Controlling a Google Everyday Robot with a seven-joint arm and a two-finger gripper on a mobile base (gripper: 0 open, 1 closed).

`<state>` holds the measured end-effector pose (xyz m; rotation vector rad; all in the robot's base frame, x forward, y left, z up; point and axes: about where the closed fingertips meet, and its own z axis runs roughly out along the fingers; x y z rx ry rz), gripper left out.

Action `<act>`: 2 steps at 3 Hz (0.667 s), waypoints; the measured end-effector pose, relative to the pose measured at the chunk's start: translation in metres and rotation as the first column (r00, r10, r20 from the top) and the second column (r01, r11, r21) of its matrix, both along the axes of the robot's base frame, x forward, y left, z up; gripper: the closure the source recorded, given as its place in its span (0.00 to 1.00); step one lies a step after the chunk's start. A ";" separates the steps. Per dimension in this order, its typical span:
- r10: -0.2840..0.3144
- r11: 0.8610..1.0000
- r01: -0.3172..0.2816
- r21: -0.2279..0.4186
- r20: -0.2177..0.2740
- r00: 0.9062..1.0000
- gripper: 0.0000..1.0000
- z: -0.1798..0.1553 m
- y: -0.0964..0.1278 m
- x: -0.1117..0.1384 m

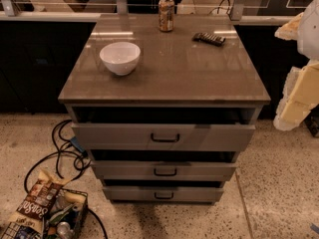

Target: Open middle drawer

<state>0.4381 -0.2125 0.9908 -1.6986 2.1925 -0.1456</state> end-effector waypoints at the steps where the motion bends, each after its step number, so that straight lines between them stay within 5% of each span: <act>1: 0.000 1.000 0.000 0.000 0.000 1.000 0.00 0.000 0.000 0.000; 2: 0.033 0.999 -0.033 0.005 -0.039 0.999 0.00 -0.009 0.005 0.017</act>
Offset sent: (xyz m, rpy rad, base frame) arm 0.0487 0.0120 -0.0305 0.0138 0.1390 0.0978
